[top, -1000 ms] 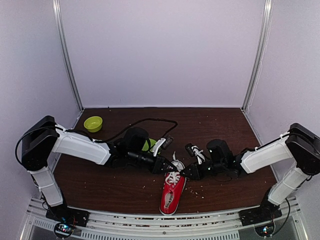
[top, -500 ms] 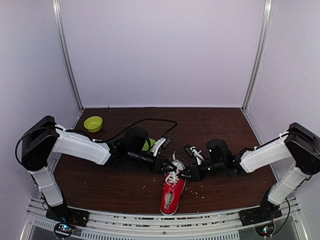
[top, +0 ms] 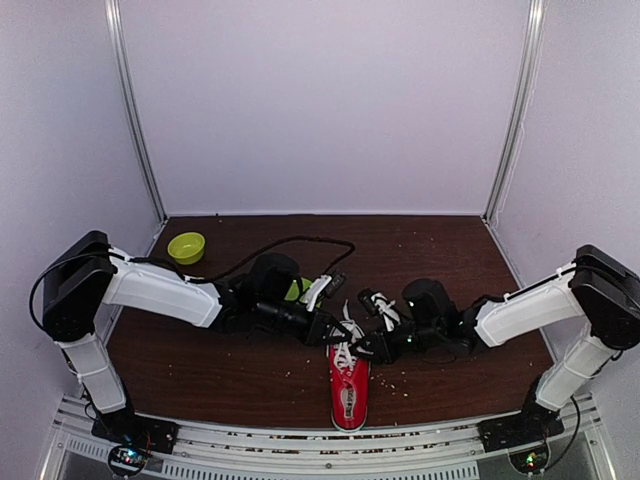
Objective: Tie the shoes
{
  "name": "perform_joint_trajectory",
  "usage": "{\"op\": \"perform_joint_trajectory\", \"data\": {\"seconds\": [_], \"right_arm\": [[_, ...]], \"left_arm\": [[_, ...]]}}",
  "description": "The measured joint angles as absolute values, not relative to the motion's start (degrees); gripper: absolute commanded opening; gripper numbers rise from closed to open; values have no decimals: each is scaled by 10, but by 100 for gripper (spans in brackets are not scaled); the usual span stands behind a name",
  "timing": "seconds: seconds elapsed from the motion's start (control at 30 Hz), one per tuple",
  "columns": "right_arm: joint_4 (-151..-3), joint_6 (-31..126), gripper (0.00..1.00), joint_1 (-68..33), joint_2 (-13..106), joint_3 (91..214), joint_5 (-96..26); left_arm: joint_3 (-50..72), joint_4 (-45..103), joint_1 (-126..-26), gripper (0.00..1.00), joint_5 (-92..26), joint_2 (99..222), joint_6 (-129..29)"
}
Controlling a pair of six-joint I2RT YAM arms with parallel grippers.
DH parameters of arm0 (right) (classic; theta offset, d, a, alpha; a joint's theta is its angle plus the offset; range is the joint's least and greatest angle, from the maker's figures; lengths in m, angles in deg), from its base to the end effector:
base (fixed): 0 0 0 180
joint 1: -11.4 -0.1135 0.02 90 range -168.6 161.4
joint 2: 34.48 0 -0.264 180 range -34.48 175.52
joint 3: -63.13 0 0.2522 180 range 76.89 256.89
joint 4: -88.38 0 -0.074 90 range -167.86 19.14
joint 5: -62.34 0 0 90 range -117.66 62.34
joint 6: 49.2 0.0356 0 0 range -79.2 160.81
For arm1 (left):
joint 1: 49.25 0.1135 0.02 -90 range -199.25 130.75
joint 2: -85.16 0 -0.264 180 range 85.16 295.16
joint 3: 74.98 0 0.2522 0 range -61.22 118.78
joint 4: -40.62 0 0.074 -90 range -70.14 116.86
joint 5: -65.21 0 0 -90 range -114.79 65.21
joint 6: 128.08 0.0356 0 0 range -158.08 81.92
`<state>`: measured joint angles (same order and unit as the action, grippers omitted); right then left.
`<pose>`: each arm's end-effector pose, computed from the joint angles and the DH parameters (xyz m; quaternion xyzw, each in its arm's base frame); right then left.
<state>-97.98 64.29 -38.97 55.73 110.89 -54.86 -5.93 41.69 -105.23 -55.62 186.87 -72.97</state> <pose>0.1740 0.2356 0.1450 -0.3050 0.8179 0.4323 0.2263 0.1947 -0.3210 0.1811 0.2815 0.8035 -0.4979 0.1648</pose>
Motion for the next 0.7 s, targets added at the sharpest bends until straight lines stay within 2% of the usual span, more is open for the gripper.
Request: {"op": "perform_joint_trajectory", "data": {"seconds": [0.07, 0.2, 0.5, 0.7], "right_arm": [[-977, 648, 0, -395, 556, 1110, -530], [-950, 653, 0, -399, 519, 1103, -493], [-801, 664, 0, -444, 313, 1099, -466], [-749, 694, 0, -515, 293, 1123, -460]], "left_arm": [[-57, 415, -1052, 0, -555, 1868, -730], [-55, 412, -1052, 0, -547, 1865, -730], [-55, 405, -1052, 0, -533, 1863, -730], [-55, 405, -1053, 0, -541, 1863, -727]]}}
